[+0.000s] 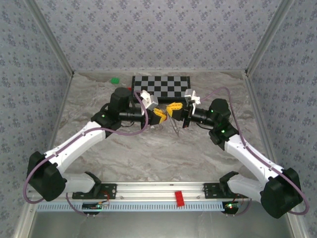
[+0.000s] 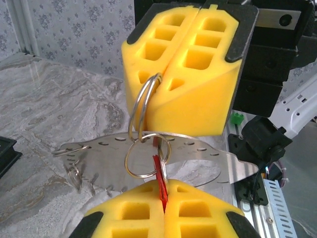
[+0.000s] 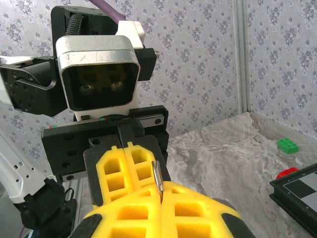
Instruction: Put the keys on the keyring
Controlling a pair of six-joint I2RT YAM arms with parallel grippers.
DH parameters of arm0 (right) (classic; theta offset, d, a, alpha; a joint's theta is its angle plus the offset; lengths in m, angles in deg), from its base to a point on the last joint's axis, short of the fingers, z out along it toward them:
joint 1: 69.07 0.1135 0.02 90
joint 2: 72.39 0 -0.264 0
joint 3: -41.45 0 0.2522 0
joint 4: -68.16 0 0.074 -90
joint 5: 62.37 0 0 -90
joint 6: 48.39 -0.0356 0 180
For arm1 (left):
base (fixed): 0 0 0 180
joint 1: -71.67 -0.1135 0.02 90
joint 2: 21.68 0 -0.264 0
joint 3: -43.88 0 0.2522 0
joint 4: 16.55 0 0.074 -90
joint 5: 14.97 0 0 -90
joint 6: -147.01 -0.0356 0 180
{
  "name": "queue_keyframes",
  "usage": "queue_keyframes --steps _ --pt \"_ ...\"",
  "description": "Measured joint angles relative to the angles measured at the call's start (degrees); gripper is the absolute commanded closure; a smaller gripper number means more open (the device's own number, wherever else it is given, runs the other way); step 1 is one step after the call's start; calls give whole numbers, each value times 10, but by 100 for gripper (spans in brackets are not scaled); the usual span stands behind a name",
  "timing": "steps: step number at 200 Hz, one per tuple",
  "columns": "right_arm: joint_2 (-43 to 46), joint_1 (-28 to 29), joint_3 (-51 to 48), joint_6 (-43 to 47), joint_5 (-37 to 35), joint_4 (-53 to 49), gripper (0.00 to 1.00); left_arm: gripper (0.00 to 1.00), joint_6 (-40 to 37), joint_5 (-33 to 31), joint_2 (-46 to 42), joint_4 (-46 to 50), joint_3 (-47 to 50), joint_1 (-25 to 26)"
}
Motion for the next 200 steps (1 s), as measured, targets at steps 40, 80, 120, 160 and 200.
queue_keyframes --steps 40,80,120,160,200 --pt "0 0 0 0 -1 3 100 76 -3 2 -1 14 -1 8" --pt "0 0 -1 0 -1 5 100 71 4 -4 -26 12 -1 0" --pt "0 0 -3 0 0 5 100 64 24 -18 -72 -14 0 -20" --pt "0 1 -4 0 1 5 100 63 46 -37 -74 -45 0 -27" --pt "0 2 -3 0 4 5 100 67 66 -23 -49 -67 0 -28"
